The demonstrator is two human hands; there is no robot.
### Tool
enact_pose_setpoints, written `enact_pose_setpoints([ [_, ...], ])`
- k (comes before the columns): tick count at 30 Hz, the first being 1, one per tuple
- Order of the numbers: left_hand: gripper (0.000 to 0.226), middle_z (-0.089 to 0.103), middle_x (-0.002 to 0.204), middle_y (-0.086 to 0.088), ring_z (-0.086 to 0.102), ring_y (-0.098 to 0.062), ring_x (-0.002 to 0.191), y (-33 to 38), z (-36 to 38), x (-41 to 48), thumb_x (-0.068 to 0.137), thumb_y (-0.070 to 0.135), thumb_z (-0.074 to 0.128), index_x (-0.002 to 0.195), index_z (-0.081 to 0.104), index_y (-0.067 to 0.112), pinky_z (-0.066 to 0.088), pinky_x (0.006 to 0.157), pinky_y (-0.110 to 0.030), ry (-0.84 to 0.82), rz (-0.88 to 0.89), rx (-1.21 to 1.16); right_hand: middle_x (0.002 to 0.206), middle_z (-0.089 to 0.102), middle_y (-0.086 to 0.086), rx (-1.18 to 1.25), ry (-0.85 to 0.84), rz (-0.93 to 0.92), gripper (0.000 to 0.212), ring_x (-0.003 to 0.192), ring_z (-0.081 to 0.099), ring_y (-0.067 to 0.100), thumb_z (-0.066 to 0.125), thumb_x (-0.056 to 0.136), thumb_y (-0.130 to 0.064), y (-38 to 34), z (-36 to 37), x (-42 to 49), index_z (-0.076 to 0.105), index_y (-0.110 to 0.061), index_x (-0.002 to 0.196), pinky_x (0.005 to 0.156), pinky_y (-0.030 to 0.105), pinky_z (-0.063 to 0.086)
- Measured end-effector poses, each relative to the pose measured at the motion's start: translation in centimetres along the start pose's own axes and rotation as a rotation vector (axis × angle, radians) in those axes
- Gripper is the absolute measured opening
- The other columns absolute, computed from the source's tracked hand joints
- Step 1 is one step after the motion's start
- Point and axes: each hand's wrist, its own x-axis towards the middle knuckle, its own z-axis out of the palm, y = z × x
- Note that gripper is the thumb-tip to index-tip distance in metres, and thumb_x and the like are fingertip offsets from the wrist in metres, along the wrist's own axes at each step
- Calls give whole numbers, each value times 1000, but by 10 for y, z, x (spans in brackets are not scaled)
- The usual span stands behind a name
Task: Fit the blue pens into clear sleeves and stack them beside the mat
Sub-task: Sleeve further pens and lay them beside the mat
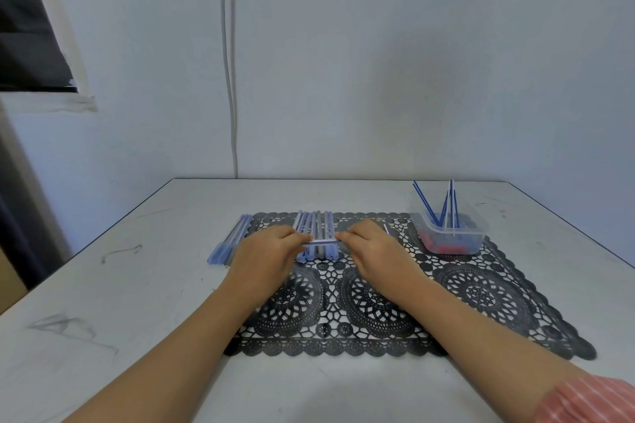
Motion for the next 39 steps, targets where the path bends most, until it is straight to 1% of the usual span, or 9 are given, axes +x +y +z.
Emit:
enact_pose_setpoints([
  [5, 35, 74, 82, -1, 69, -20, 67, 1, 2, 0, 62, 0, 83, 93, 76, 13, 57, 54, -31, 14, 23, 27, 82, 65, 7, 18, -23, 0, 32, 75, 62, 21, 80, 62, 6, 0, 2, -1, 71, -2, 92, 65, 26, 54],
  [8, 37, 74, 83, -2, 70, -21, 68, 1, 3, 0, 58, -1, 85, 91, 76, 12, 57, 56, -32, 38, 46, 58, 80, 64, 7, 43, -9, 22, 26, 72, 61, 20, 79, 64, 4, -1, -1, 0, 71, -2, 89, 62, 25, 53],
  [14, 38, 74, 83, -2, 70, -19, 66, 2, 0, 0, 59, -2, 85, 93, 76, 13, 58, 54, -32, 40, 56, 48, 76, 63, 4, 27, 7, 29, 21, 68, 60, 19, 78, 66, 2, -2, -3, 1, 72, -4, 85, 59, 24, 51],
  [21, 44, 74, 85, 0, 71, -17, 68, 2, 0, -1, 52, -3, 87, 91, 77, 14, 58, 53, -32, 46, 100, 31, 69, 56, 3, 19, 39, 72, 22, 61, 56, 18, 79, 58, 6, -5, -7, 2, 69, -7, 73, 56, 19, 41],
  [28, 45, 74, 82, -1, 70, -17, 65, 1, -1, 0, 49, -7, 86, 88, 77, 13, 57, 50, -30, 87, 88, 26, 72, 58, 4, 21, 11, 54, 20, 61, 56, 17, 78, 67, -1, -6, -4, 1, 71, -5, 84, 54, 19, 45],
  [35, 43, 74, 81, -2, 70, -18, 65, 0, -1, -1, 52, -9, 83, 89, 77, 13, 57, 49, -32, 90, 70, 28, 72, 63, 3, -95, -10, -40, 29, 63, 60, 16, 82, 60, -5, -5, -3, 1, 72, -5, 87, 54, 20, 48],
  [37, 44, 74, 81, -2, 70, -18, 64, -2, 0, -2, 52, -9, 83, 89, 76, 13, 57, 48, -32, 84, 55, 21, 72, 62, 4, -104, -28, -87, 20, 62, 59, 16, 75, 68, -6, -3, -2, 1, 70, -5, 87, 55, 22, 49],
  [38, 44, 74, 80, -2, 70, -18, 64, -2, 0, -2, 52, -10, 82, 89, 76, 13, 57, 48, -33, 82, 45, 19, 73, 61, 4, -94, -43, -102, 14, 63, 58, 17, 66, 75, -8, -3, -1, 1, 69, -4, 88, 55, 24, 50],
  [39, 45, 74, 80, -2, 70, -19, 63, -3, 1, -3, 51, -11, 82, 89, 76, 13, 57, 48, -33, 79, 34, 17, 73, 61, 5, -77, -61, -99, 18, 64, 58, 17, 55, 81, -11, -3, -2, 1, 68, -4, 90, 55, 25, 52],
])
